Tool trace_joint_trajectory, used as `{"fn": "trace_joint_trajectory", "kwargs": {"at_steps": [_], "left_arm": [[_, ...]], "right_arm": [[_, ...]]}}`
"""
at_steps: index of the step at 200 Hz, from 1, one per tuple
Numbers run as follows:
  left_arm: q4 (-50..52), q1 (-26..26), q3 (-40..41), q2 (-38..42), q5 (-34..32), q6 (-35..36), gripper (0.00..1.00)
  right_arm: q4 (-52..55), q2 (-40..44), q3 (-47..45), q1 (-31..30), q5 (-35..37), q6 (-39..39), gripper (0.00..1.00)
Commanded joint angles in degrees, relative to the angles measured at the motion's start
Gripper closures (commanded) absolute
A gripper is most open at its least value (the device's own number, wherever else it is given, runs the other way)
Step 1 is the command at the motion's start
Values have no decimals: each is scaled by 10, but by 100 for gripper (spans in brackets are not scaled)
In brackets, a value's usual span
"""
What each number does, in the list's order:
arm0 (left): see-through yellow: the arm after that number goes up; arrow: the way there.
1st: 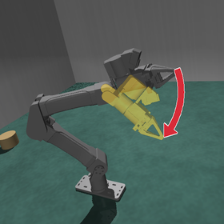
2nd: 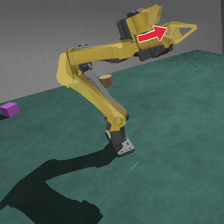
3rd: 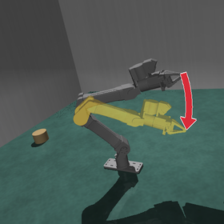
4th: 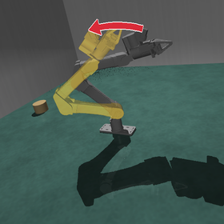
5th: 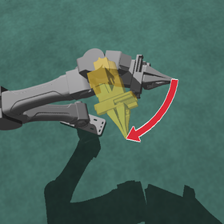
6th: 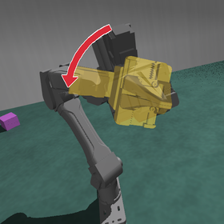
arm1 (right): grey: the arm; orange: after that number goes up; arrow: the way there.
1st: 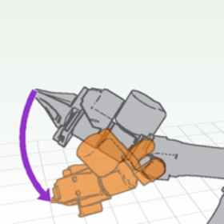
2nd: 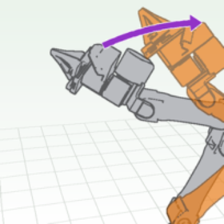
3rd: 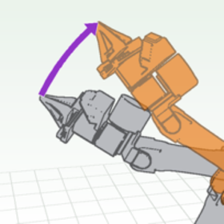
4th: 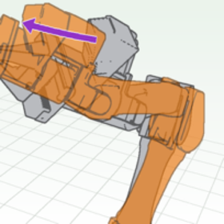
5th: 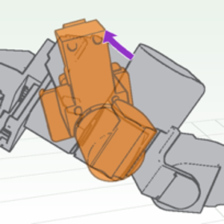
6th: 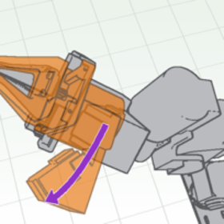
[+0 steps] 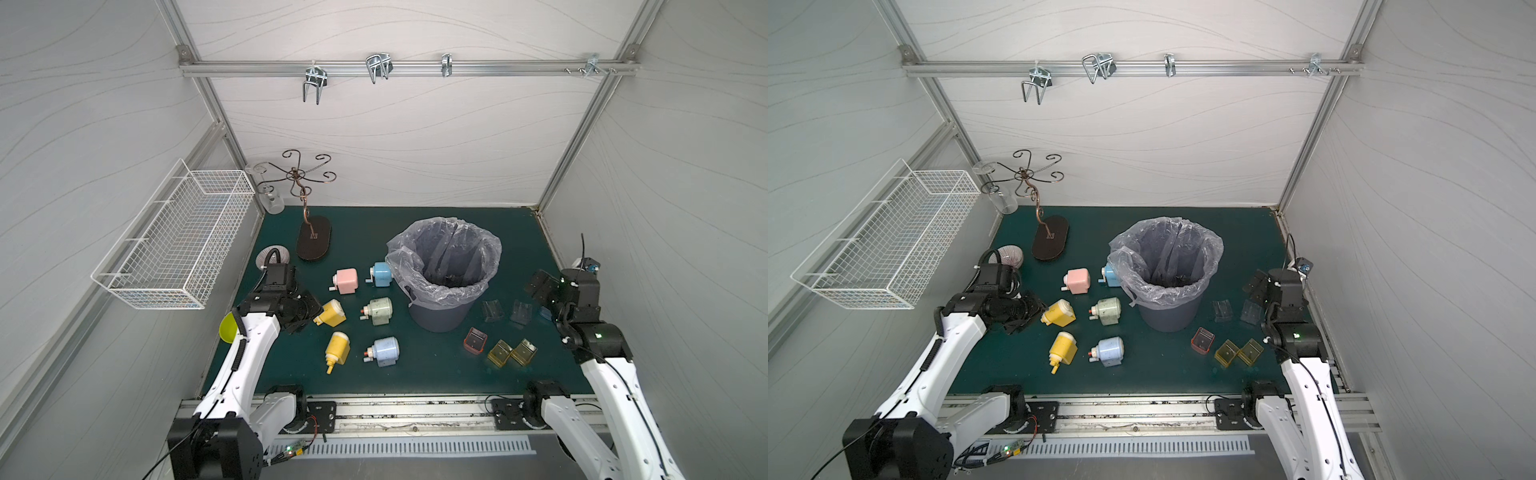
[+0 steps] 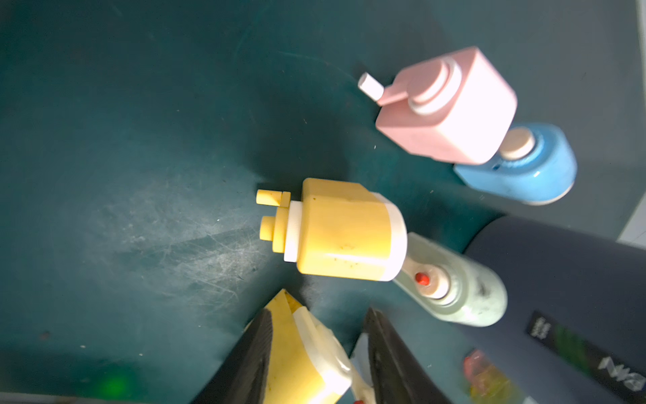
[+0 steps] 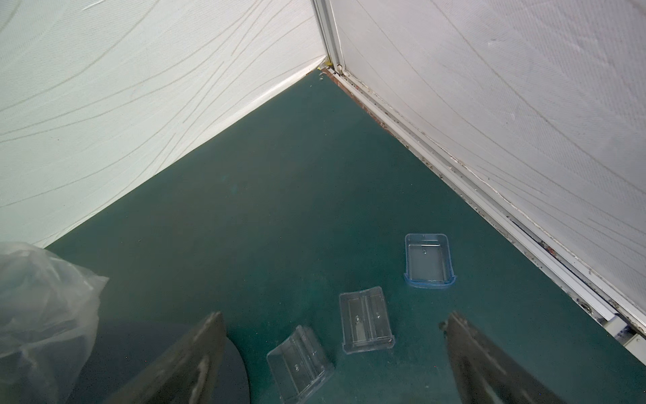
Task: Take out the pencil sharpener tray and clean the shavings
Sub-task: Reset both arms
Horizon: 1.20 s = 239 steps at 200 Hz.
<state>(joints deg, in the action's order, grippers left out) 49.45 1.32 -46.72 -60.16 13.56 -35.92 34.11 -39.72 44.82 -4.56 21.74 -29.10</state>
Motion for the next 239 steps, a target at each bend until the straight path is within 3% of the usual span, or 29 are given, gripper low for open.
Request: {"fn": "trace_joint_trajectory", "kwargs": {"at_steps": [1, 22, 40, 123, 239], "left_arm": [[-10, -33, -21, -20, -3, -10, 63], [-8, -47, -33, -43, -19, -16, 89], [-6, -47, -42, -61, -27, -15, 94], [2, -47, -100, -115, -39, 1, 96], [-22, -74, -103, -168, -14, -8, 100]], "right_arm": [[14, 6, -3, -5, -6, 3, 1], [13, 8, -3, -7, -1, 8, 1], [16, 10, -3, -11, 1, 14, 1], [12, 15, -10, -22, 12, 28, 1], [4, 15, -13, -28, 20, 38, 1]]}}
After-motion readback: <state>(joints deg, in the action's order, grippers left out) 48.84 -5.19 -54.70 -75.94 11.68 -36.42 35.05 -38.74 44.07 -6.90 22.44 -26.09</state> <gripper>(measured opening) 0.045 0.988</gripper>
